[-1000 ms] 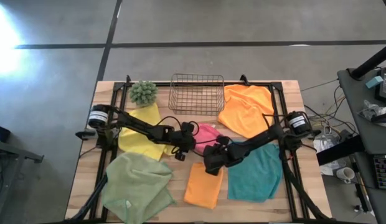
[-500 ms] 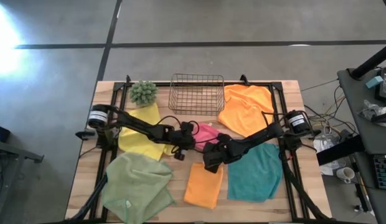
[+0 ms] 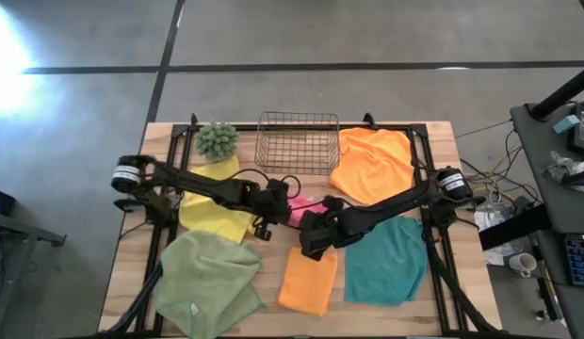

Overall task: Fold microfiber towels
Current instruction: Put the folded pink microfiber towel into the wire basket

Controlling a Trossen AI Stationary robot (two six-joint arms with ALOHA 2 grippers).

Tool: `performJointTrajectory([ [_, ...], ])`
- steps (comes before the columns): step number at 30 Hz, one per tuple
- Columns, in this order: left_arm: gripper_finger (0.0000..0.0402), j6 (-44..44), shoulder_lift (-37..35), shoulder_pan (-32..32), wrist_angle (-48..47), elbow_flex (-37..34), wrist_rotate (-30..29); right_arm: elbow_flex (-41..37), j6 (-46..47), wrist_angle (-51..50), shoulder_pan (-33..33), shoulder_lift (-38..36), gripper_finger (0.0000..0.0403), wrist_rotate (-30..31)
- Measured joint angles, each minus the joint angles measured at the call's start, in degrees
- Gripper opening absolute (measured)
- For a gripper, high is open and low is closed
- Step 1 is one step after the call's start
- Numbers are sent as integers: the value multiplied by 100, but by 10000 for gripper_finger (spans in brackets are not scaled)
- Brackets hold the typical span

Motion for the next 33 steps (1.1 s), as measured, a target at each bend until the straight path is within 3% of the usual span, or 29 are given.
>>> performJointTrajectory([
  [12, 0, -23, -1332, -12, -1249, 467, -47, 1223, -209, -482, -68, -21, 9, 961],
  [17, 0, 16, -1729, -7, -1391, 517, -649, 1847, -536, -800, -256, -28, 9, 1261],
  [26, 0, 255, -1988, 125, -1555, 1080, -1153, 2703, -1516, -880, -803, -28, 9, 1369],
  [30, 0, 604, -1894, 421, -1339, 1304, -1716, 2868, -1892, -882, -1174, -28, 9, 1372],
  [33, 0, 917, -1831, 759, -1112, 1349, -1792, 2923, -2217, -880, -1483, -31, 9, 1396],
])
